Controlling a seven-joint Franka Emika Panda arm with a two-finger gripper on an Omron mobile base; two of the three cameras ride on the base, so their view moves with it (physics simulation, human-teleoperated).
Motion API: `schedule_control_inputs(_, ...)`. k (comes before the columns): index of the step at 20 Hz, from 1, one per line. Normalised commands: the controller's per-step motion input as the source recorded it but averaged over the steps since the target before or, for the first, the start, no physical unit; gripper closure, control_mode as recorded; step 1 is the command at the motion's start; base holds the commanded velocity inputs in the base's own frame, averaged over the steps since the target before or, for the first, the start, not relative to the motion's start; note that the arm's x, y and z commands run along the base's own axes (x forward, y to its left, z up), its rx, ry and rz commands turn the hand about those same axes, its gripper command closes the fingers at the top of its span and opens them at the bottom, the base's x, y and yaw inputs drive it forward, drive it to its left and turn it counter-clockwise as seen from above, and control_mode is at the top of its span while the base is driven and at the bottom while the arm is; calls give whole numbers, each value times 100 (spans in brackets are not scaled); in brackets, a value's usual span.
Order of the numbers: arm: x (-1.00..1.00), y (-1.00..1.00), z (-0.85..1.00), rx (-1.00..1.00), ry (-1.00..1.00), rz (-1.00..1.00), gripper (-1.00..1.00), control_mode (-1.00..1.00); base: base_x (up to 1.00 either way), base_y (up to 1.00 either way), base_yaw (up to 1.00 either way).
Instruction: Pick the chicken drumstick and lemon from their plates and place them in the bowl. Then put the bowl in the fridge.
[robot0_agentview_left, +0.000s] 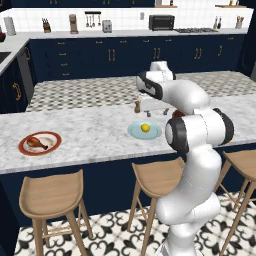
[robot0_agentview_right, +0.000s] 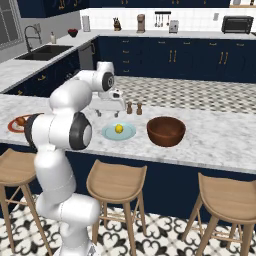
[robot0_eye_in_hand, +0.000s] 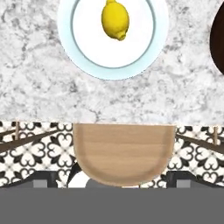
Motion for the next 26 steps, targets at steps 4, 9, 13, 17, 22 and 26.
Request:
schedule_control_inputs(4,68,14,-100,-13,-11,0,-100,-100,0,0,0)
schedule_control_inputs(9,51,2,-58,-2,-1,0,-100,-100,0,0,0)
schedule_control_inputs(13,62,-21,-28,10,1,15,-100,-100,0,0,0)
schedule_control_inputs(17,53,-9,-21,1,0,9,-100,-100,0,0,0)
schedule_control_inputs(22,52,6,-28,0,-2,1,-100,-100,0,0,0)
schedule_control_inputs(26,28,0,-52,0,-2,0,-100,-100,0,0,0)
